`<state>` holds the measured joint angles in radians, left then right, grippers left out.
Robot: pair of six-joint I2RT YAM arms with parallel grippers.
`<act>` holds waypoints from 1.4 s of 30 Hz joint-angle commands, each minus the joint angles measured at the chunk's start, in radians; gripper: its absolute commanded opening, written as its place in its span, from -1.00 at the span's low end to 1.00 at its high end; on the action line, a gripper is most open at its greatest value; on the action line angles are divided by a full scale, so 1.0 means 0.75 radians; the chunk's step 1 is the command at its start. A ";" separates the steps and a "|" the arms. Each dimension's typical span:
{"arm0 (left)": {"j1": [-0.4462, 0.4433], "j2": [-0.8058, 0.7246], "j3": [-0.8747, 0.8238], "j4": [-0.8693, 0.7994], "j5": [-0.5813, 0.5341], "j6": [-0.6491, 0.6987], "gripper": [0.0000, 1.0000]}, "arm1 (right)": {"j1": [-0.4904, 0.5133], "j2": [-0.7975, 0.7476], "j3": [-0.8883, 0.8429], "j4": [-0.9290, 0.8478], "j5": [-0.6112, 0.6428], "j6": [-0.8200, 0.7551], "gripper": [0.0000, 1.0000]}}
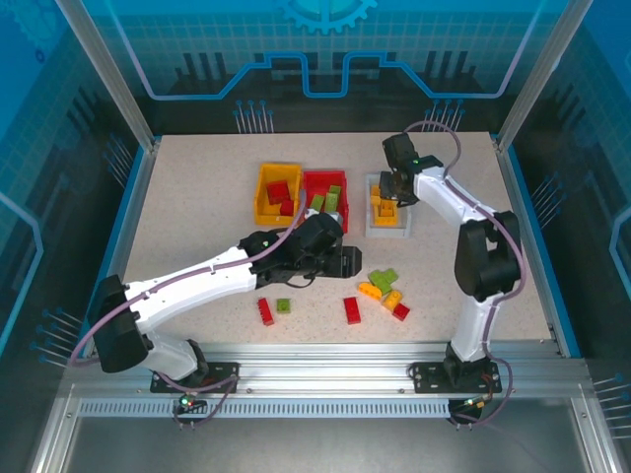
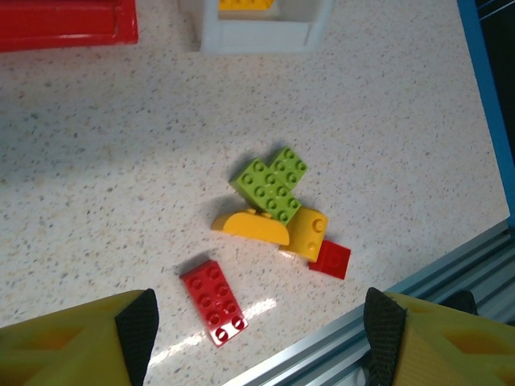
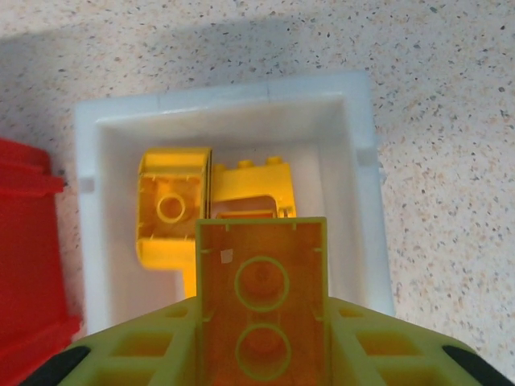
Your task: Sort the legos into containers by color
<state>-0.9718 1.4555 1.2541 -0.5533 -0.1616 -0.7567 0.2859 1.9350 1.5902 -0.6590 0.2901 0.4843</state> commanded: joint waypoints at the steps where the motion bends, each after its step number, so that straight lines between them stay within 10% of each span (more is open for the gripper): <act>1: -0.011 0.023 0.073 -0.008 -0.053 0.029 0.45 | -0.015 0.089 0.124 -0.131 0.000 -0.017 -0.18; 10: -0.011 -0.066 -0.025 -0.176 -0.170 -0.062 0.46 | 0.021 -0.031 0.178 -0.173 -0.034 -0.036 0.25; 18: -0.007 -0.377 -0.376 -0.526 -0.306 -0.479 0.49 | 0.243 -0.582 -0.201 0.023 -0.115 -0.095 0.32; 24: 0.056 -0.500 -0.649 -0.493 -0.188 -0.629 0.49 | 0.574 -1.111 -0.819 0.412 -0.427 -0.094 0.50; 30: 0.164 -0.448 -0.760 -0.345 -0.092 -0.603 0.50 | 0.880 -1.399 -1.120 0.406 -0.326 0.099 0.53; 42: 0.244 -0.300 -0.827 -0.164 -0.048 -0.536 0.30 | 0.975 -1.474 -1.200 0.341 -0.221 0.212 0.53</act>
<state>-0.7952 1.2095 0.6510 -0.7071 -0.2153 -1.1748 1.0027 0.8135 0.6842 -0.4095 0.1005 0.6186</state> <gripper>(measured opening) 0.668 0.765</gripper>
